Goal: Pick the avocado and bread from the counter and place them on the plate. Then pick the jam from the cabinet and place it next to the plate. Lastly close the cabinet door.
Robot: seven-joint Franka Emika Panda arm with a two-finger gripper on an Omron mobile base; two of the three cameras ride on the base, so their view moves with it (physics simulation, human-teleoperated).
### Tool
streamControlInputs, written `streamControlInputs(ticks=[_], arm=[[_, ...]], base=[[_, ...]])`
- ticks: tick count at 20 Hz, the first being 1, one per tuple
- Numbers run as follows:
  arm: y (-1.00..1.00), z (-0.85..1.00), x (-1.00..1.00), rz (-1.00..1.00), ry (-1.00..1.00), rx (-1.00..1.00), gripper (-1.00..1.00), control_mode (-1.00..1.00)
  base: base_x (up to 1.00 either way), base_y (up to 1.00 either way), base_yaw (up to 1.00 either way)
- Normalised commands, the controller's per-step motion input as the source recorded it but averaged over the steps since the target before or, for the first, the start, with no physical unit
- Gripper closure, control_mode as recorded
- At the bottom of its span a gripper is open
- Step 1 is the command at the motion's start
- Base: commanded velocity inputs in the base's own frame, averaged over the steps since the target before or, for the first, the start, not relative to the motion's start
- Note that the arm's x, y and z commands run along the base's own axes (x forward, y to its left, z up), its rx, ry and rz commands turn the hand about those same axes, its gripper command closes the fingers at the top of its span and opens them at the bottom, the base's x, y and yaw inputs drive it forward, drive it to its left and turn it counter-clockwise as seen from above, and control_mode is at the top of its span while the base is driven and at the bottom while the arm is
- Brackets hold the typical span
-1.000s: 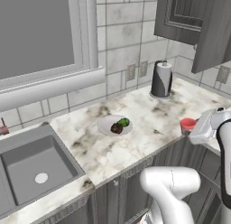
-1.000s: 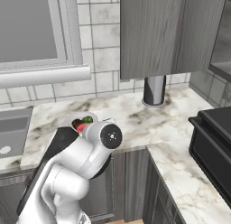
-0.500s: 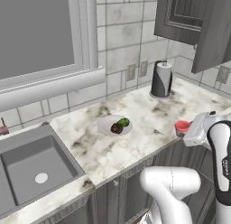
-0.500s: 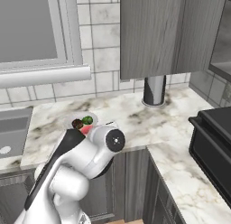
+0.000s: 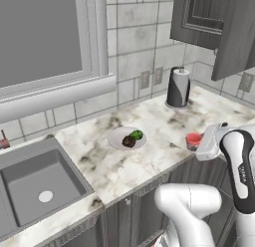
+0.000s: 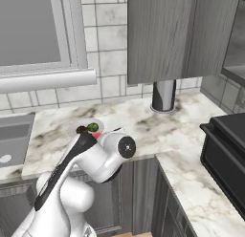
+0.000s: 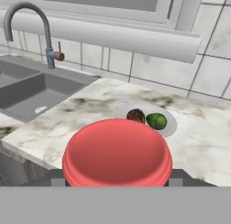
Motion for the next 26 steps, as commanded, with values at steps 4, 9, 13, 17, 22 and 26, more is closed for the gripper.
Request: streamControlInputs(ticks=[4, 9, 13, 17, 22, 26], arm=[[0.0, -0.12, 0.3, 0.13, 0.0, 0.0, 1.0, -1.0], [0.0, -0.1, 0.34, 0.12, 0.0, 0.0, 1.0, -1.0], [0.0, -0.15, 0.32, 0.1, 0.0, 0.0, 1.0, -1.0], [0.0, -0.19, 0.27, 0.09, 0.0, 0.0, 1.0, -1.0], [0.0, -0.2, 0.26, 0.09, 0.0, 0.0, 1.0, -1.0], [0.06, -0.19, 0.25, 0.06, 0.0, 0.0, 1.0, -1.0]], base=[[0.0, 0.0, 0.0], [0.0, 0.0, 0.0], [0.0, 0.0, 0.0], [0.0, 0.0, 0.0], [0.0, 0.0, 0.0], [0.0, 0.0, 0.0]])
